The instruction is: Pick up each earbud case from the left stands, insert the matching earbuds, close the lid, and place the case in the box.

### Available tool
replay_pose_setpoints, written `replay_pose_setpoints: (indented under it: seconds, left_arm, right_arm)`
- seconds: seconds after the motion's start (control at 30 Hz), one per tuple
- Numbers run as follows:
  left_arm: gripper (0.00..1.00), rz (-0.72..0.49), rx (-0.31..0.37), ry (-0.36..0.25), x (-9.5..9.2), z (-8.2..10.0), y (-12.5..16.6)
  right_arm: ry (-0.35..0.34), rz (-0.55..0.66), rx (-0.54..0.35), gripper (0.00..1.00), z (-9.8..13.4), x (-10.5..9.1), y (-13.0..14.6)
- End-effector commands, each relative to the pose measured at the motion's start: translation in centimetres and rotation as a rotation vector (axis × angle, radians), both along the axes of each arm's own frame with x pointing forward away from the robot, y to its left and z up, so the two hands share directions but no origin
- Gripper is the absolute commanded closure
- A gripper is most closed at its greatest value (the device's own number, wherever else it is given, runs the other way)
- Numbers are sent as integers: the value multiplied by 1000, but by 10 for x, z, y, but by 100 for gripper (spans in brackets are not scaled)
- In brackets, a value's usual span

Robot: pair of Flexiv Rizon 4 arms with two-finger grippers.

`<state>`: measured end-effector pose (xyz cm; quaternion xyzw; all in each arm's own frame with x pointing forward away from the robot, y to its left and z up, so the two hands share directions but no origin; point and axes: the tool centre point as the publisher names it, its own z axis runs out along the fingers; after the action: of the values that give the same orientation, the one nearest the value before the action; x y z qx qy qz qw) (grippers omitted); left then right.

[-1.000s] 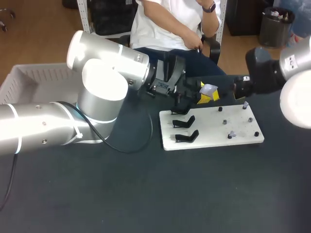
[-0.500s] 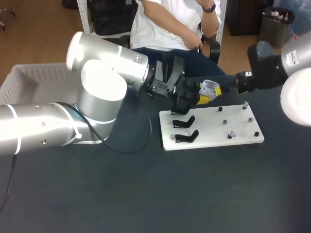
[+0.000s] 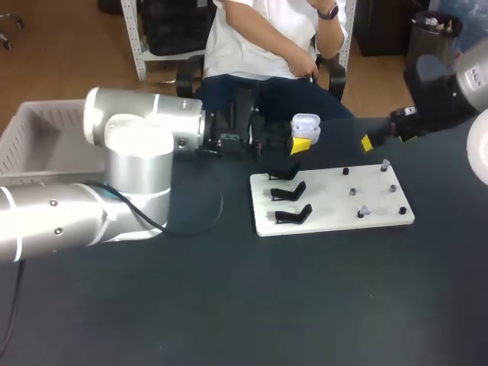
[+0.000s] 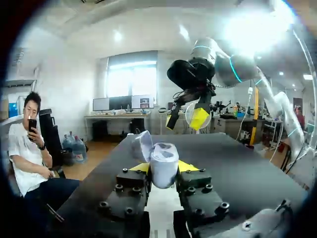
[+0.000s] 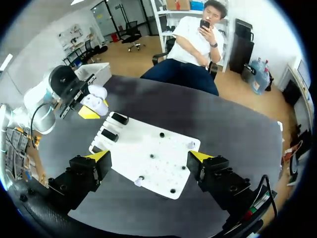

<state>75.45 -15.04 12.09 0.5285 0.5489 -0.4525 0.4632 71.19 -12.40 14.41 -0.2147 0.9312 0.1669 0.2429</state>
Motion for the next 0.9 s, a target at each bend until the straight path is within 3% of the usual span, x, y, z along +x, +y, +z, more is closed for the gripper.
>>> replay_pose_setpoints:
  seconds: [0.03,0.27,0.9]
  left_arm:
    - [100,17,-71,10,2,-3,9]
    - [100,20,-72,11,8,2,14]
    - [100,32,-79,-4,4,7,9]
  right_arm:
    - [-6,-65,-167,0,6,-8,4]
    - [23,-68,-242,0,-4,-13,1]
    - [49,-72,-289,0,-11,-17,-9]
